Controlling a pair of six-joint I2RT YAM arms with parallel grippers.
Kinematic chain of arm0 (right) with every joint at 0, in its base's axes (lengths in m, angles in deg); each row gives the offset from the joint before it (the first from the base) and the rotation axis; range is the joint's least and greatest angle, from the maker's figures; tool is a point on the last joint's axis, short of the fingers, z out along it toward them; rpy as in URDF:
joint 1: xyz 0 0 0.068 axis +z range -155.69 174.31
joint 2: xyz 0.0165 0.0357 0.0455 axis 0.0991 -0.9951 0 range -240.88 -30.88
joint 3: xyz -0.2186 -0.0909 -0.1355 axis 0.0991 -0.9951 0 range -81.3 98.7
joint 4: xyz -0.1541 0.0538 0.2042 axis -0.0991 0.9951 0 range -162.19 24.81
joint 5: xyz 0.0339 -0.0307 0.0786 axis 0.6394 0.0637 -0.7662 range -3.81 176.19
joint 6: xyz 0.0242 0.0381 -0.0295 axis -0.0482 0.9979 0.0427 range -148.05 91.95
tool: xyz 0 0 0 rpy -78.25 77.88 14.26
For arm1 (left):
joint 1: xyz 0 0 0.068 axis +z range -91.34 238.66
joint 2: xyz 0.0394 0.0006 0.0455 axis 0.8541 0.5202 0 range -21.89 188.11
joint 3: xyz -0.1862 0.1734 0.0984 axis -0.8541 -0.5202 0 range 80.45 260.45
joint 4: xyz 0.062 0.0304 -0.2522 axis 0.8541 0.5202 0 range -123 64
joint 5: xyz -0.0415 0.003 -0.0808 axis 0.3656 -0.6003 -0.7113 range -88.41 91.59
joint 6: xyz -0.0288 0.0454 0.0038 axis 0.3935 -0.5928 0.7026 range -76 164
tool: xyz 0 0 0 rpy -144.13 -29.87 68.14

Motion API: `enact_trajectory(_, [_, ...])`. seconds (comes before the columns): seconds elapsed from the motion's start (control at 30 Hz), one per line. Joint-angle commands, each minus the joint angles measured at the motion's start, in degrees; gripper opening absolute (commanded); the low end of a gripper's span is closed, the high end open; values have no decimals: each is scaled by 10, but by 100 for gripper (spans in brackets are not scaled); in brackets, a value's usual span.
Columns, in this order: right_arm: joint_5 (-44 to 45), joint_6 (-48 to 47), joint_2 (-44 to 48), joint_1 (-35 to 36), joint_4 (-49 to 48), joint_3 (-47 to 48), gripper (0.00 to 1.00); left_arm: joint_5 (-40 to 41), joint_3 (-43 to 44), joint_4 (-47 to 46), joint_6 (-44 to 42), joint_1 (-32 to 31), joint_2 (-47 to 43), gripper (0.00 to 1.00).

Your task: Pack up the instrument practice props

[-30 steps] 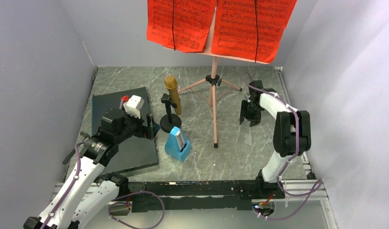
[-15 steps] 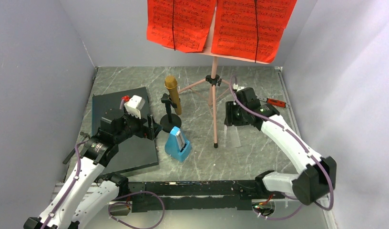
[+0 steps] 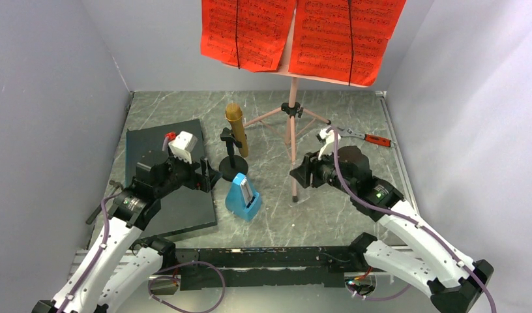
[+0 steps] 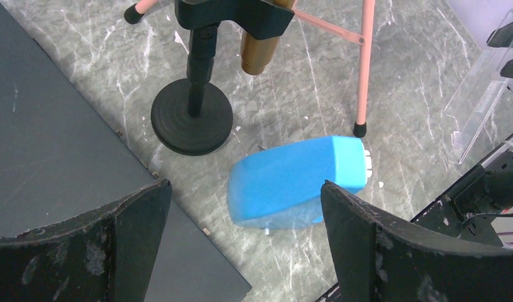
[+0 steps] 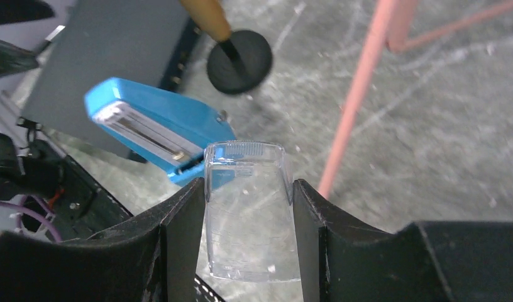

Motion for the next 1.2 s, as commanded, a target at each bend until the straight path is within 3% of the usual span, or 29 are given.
enact_trajectory(0.0, [-59, -35, -2, 23, -145, -15, 0, 20, -5, -14, -8, 3, -22, 94])
enact_trajectory(0.23, [-129, -112, 1, 44, -289, -57, 0, 50, 20, 62, 7, 3, -43, 94])
enact_trajectory(0.5, [-204, -174, 69, 51, -524, -204, 0, 109, 27, 146, 33, 3, -62, 94])
enact_trajectory(0.73, [-226, -150, 52, 61, -605, -235, 0, 170, 21, 145, 44, 3, -57, 94])
enact_trajectory(1.17, [-188, -168, -63, 135, -767, -273, 0, 145, 16, 136, 41, 3, -26, 94])
